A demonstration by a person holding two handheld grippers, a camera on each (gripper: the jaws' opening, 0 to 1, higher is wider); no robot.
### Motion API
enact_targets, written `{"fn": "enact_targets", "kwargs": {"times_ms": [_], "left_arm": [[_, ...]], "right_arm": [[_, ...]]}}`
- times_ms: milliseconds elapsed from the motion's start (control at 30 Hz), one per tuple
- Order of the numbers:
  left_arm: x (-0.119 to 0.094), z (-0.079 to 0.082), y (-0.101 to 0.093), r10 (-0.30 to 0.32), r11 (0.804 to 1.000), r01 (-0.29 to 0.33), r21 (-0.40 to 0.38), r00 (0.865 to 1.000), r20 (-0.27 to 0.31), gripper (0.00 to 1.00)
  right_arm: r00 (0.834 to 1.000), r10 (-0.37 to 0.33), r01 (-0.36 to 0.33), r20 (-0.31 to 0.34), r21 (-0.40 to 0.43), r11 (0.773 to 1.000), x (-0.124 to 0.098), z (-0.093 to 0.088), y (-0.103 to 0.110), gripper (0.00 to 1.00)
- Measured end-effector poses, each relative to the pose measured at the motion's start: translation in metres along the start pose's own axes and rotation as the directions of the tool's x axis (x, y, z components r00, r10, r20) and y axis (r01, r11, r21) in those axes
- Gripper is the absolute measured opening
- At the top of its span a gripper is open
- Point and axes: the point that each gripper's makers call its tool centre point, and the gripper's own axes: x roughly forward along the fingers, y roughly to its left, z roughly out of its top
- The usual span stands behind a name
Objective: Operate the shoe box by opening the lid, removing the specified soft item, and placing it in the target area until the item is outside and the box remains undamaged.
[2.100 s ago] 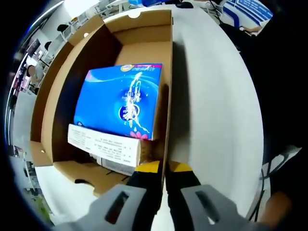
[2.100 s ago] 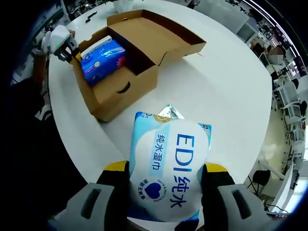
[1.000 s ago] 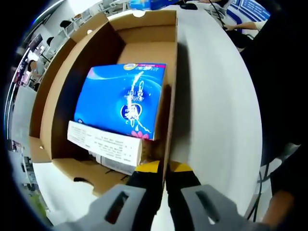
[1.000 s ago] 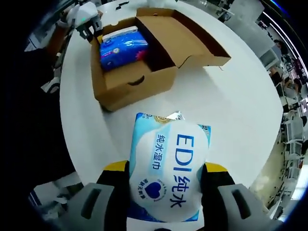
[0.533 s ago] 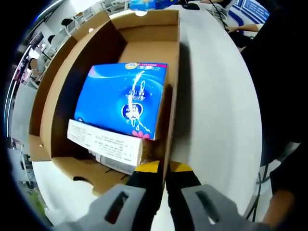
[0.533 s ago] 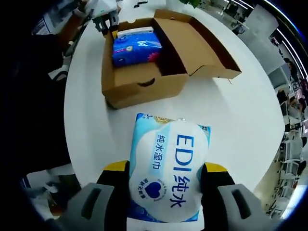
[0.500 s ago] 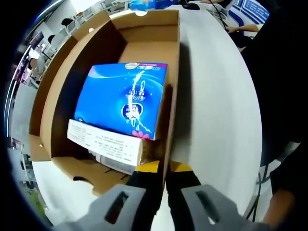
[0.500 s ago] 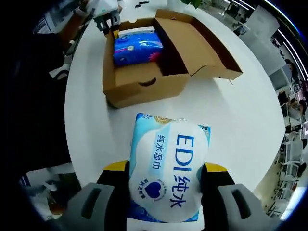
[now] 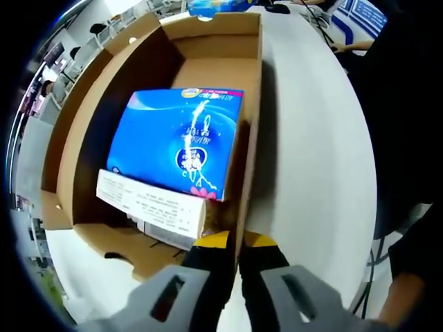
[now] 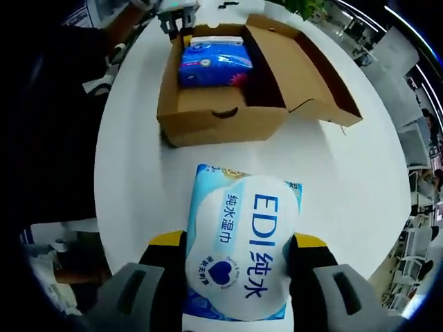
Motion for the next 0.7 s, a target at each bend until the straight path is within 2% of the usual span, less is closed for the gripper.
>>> {"fn": "enact_targets", "kwargs": {"times_ms": [233,367,467,700], "left_arm": [[0.0,0.0,0.0,0.001,1.0,-0.001,-0.006,1.0,-0.004,0.03],[0.0,0.0,0.0,0.002,1.0,-0.002,-0.006,1.0,-0.005,0.03],[0.0,0.0,0.0,0.0,1.0,0.0,-0.008,1.0,-0.007,0.03],[0.0,0.0,0.0,-0.002,1.0,0.001,-0.016,1.0,-0.015,0.03]], "right_arm": [[1.0,0.026,-0.026,0.004,-0.061,0.998,0.008,0.0,0.007,0.59],[0.999,0.043,-0.044,-0.005,-0.064,0.997,0.019,-0.007,0.008,0.59],[0.997,0.067,-0.07,-0.029,-0.116,0.991,0.026,-0.018,0.014,0.58],[0.995,0.096,-0.101,-0.039,-0.137,0.986,0.037,-0.027,0.022,0.59]]}}
